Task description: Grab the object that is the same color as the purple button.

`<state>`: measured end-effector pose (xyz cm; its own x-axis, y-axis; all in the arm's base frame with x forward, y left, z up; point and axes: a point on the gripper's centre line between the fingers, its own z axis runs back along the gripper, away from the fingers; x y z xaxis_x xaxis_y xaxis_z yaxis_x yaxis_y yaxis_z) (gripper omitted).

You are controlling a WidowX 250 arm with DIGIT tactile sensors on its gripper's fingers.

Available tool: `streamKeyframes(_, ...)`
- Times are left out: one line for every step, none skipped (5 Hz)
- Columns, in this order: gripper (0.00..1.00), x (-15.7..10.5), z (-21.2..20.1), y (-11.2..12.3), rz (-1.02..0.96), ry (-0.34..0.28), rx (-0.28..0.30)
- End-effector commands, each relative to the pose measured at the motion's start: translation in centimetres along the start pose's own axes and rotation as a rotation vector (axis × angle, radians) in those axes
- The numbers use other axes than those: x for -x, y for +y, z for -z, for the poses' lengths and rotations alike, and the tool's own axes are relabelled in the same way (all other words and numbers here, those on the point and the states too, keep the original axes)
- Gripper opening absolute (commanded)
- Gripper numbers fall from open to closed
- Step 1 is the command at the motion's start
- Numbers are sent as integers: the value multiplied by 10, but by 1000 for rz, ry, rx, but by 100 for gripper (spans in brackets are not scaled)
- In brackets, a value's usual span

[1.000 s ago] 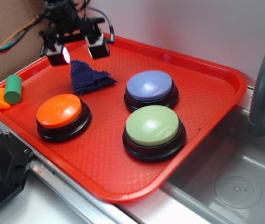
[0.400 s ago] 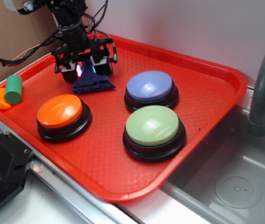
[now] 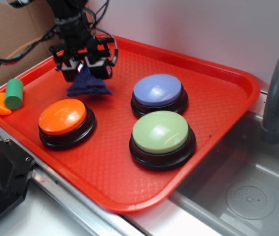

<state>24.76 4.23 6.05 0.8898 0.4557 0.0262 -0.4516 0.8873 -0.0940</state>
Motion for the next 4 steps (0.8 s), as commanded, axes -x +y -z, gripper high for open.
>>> streamKeyframes(0, 8, -112, -34, 485, -198, -11)
streamKeyframes(0, 14, -151, -43, 489, -227, 80)
streamKeyframes(0, 19, -159, -35, 437, -207, 81)
streamKeyframes(0, 13, -146, -23, 396, -183, 2)
